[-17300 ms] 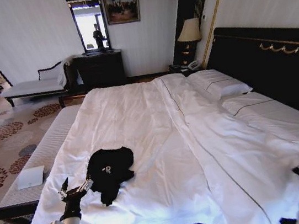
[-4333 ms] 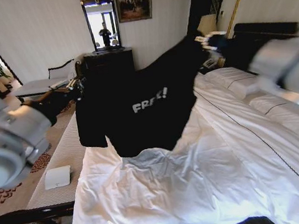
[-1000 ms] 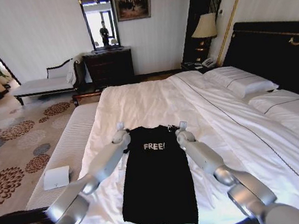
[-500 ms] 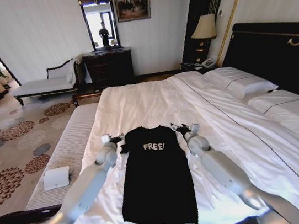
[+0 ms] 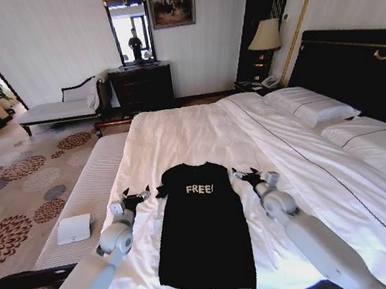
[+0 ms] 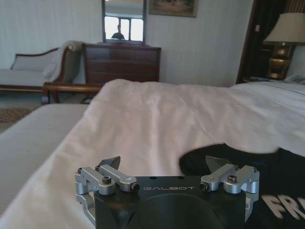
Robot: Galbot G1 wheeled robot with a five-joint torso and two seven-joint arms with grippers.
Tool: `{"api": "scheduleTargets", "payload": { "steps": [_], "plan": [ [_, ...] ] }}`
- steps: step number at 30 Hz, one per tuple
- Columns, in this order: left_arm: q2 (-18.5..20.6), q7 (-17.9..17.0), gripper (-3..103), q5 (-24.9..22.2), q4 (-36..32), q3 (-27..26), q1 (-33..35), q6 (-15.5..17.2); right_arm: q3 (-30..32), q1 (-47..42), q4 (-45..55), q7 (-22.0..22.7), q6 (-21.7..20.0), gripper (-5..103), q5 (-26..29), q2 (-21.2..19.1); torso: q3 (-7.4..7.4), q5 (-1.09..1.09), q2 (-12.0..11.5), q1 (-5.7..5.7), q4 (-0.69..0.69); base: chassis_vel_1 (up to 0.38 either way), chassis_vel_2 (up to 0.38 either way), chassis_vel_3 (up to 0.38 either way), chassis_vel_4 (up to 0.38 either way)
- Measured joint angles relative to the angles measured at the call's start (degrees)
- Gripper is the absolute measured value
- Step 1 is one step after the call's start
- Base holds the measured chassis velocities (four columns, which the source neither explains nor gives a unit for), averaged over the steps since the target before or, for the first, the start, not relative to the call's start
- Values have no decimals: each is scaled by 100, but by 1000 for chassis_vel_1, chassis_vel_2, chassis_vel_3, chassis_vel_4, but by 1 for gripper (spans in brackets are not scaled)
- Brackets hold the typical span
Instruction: Fold the clothes on the bed.
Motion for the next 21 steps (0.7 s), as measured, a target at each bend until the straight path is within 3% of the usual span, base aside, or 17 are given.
{"api": "scheduleTargets", "payload": {
  "steps": [9,16,21],
  "plan": [
    [-286,255,100,302,-314,-667,1078,-134,903,-1593,783,-393,117,100,-613,30,0,-1,0,0,4,0,0,0,0],
    [-360,390,100,283,-591,-1060,1712,-172,1218,-2363,1455,-434,111,100,-352,363,1,2,-1,2,5,0,0,0,0],
    [-526,567,100,314,-905,-1438,2467,-281,1486,-3139,1782,-553,112,100,-207,815,0,0,-1,0,5,0,0,0,0]
  ]
}}
